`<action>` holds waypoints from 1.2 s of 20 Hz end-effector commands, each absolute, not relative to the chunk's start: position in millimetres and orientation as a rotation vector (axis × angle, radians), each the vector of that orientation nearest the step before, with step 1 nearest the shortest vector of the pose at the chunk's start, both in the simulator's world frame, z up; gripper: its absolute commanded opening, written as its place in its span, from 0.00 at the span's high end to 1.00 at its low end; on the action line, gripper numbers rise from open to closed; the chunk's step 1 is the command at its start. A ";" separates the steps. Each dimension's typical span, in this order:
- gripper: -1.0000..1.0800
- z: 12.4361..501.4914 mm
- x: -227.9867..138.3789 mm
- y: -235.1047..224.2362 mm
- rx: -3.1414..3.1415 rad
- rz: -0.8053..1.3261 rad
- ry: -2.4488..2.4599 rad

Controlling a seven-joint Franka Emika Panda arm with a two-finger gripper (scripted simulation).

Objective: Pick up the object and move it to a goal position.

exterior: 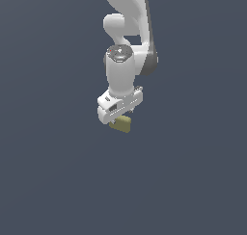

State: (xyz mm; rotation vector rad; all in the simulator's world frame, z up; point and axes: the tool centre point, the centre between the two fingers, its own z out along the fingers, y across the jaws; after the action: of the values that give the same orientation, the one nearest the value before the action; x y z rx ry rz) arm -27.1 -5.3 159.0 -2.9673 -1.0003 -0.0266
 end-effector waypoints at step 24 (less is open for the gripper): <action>0.04 146.3 -58.6 -19.8 -2.600 -0.001 -1.762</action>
State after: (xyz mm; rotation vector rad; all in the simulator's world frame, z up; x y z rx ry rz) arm -57.7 -19.4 146.6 -2.6150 -1.7402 -0.0020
